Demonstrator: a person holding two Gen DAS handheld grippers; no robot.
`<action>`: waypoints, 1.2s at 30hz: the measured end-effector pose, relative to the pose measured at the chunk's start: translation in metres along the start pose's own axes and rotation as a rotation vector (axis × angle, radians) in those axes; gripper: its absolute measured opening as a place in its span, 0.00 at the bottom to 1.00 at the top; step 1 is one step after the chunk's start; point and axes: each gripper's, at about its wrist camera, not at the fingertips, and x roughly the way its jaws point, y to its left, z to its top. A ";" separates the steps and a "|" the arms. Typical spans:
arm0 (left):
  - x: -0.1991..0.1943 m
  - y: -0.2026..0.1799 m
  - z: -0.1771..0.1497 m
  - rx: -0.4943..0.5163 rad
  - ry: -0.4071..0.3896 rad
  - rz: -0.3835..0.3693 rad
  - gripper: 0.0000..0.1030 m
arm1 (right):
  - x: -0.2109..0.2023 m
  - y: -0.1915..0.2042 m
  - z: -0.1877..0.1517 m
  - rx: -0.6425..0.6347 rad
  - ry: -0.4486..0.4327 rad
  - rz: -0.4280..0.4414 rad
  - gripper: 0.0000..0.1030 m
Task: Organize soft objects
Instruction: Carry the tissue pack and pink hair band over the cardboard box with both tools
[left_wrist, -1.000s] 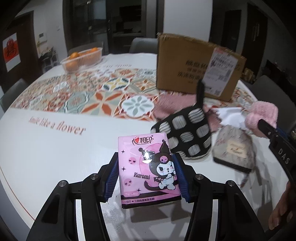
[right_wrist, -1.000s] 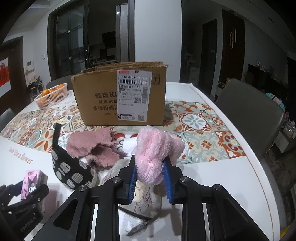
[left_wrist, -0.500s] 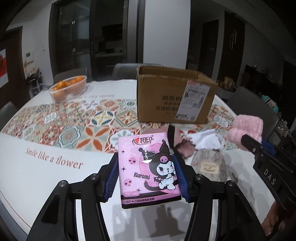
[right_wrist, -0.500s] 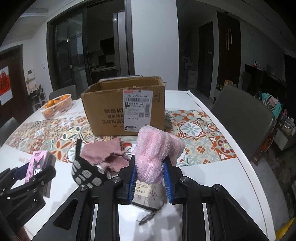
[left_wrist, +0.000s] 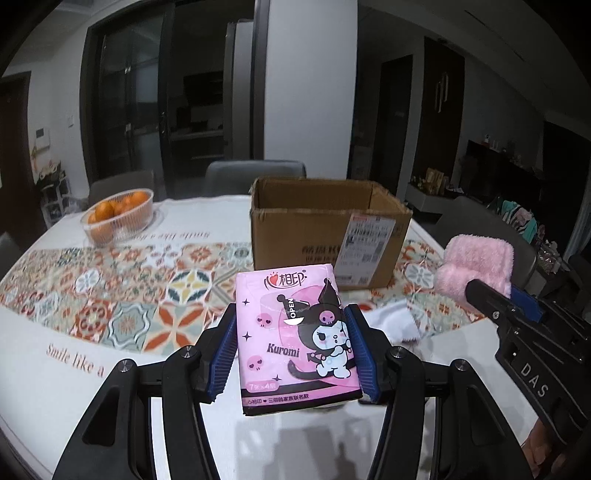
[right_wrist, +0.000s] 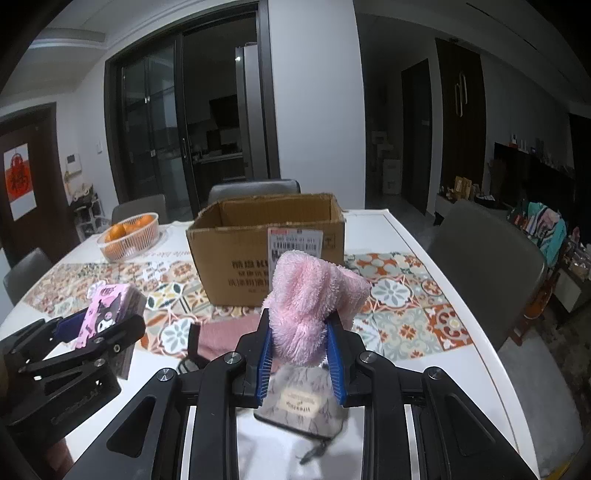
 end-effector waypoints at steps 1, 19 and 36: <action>0.001 -0.001 0.003 0.002 -0.004 -0.002 0.54 | 0.001 0.000 0.003 0.001 -0.004 0.003 0.27; 0.043 0.009 0.072 0.034 -0.100 -0.010 0.54 | 0.028 0.008 0.061 -0.008 -0.124 0.044 0.27; 0.116 0.009 0.134 0.075 -0.040 -0.066 0.54 | 0.090 0.010 0.105 -0.029 -0.137 0.069 0.27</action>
